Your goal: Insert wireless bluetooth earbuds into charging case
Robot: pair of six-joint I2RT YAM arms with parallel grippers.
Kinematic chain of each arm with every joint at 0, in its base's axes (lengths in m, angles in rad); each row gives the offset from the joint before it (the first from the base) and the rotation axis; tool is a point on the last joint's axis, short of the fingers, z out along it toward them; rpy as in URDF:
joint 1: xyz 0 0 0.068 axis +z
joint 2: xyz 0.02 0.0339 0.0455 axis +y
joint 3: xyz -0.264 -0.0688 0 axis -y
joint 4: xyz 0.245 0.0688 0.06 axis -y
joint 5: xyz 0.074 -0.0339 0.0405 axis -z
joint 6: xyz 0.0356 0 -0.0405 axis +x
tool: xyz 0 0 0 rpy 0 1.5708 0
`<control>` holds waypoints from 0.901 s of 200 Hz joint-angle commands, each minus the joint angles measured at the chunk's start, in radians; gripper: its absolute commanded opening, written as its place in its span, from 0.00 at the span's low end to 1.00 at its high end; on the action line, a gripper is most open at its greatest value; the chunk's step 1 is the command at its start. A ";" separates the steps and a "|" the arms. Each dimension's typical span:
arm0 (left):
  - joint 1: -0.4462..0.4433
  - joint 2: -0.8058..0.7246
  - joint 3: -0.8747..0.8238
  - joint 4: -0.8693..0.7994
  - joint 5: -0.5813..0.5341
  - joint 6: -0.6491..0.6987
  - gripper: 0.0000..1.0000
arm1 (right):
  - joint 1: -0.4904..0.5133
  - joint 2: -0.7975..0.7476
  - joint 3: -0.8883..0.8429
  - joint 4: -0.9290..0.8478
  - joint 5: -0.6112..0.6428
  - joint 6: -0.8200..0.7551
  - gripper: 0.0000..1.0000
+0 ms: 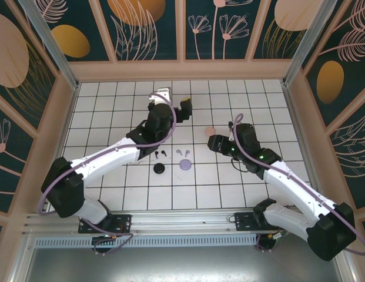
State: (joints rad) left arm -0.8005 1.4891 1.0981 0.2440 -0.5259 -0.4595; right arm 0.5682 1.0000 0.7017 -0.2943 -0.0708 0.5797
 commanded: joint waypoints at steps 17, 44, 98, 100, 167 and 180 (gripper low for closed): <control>0.004 -0.109 -0.066 0.059 -0.105 0.071 0.99 | 0.060 0.036 -0.024 0.035 0.074 0.025 0.80; 0.005 -0.163 -0.101 0.031 -0.251 0.010 0.99 | 0.092 0.059 -0.018 0.025 0.130 0.017 0.95; 0.007 -0.251 -0.194 0.069 -0.281 0.095 0.99 | 0.139 0.112 0.062 -0.037 0.209 -0.014 0.99; 0.007 -0.254 -0.196 0.069 -0.281 0.098 0.99 | 0.142 0.114 0.066 -0.040 0.209 -0.016 0.99; 0.008 -0.374 -0.406 0.342 -0.368 0.270 0.99 | 0.260 0.314 0.203 -0.134 0.144 -0.072 0.95; 0.009 -0.400 -0.440 0.367 -0.375 0.259 0.99 | 0.293 0.378 0.231 -0.141 0.147 -0.085 0.93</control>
State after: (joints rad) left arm -0.7967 1.1442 0.7204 0.4553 -0.8528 -0.2569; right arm 0.8070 1.2831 0.8734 -0.3706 0.0853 0.5358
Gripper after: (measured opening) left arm 0.987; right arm 0.946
